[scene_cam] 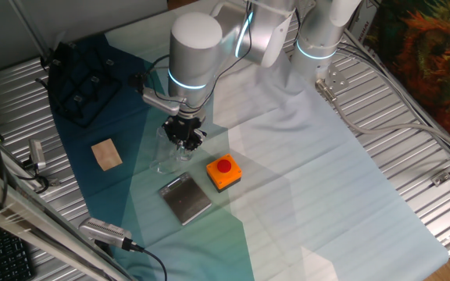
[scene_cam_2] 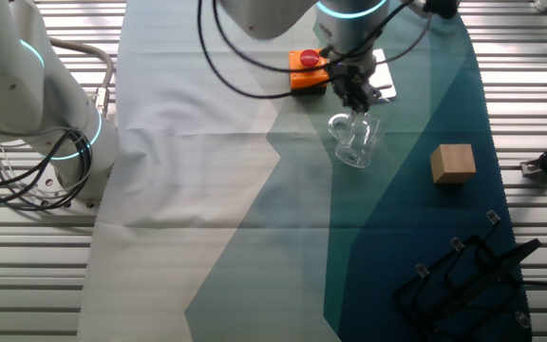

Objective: Take the cup off the cup rack

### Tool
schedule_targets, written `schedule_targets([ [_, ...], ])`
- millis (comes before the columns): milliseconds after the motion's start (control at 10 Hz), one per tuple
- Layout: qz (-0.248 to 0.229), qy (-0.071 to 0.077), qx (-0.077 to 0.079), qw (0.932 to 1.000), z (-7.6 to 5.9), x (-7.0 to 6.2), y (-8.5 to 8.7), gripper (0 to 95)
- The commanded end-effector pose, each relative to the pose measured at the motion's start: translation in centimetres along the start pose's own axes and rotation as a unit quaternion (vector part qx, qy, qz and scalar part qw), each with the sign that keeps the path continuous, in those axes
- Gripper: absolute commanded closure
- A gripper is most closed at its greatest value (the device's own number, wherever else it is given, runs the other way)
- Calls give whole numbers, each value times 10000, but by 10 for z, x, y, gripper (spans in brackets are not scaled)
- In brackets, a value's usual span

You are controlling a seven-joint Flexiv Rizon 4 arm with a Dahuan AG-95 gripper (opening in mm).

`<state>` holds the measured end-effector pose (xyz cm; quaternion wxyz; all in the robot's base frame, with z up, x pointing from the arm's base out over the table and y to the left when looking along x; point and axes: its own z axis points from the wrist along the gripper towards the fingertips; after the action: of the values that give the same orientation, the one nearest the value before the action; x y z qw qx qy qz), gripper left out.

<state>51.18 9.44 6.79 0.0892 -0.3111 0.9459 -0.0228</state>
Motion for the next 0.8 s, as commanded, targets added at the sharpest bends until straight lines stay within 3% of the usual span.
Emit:
schedule_targets([
  [100, -9, 10, -35, 10000, -2, 1, 1, 760],
  [800, -42, 140, 39, 9999, -2, 1, 1, 760],
])
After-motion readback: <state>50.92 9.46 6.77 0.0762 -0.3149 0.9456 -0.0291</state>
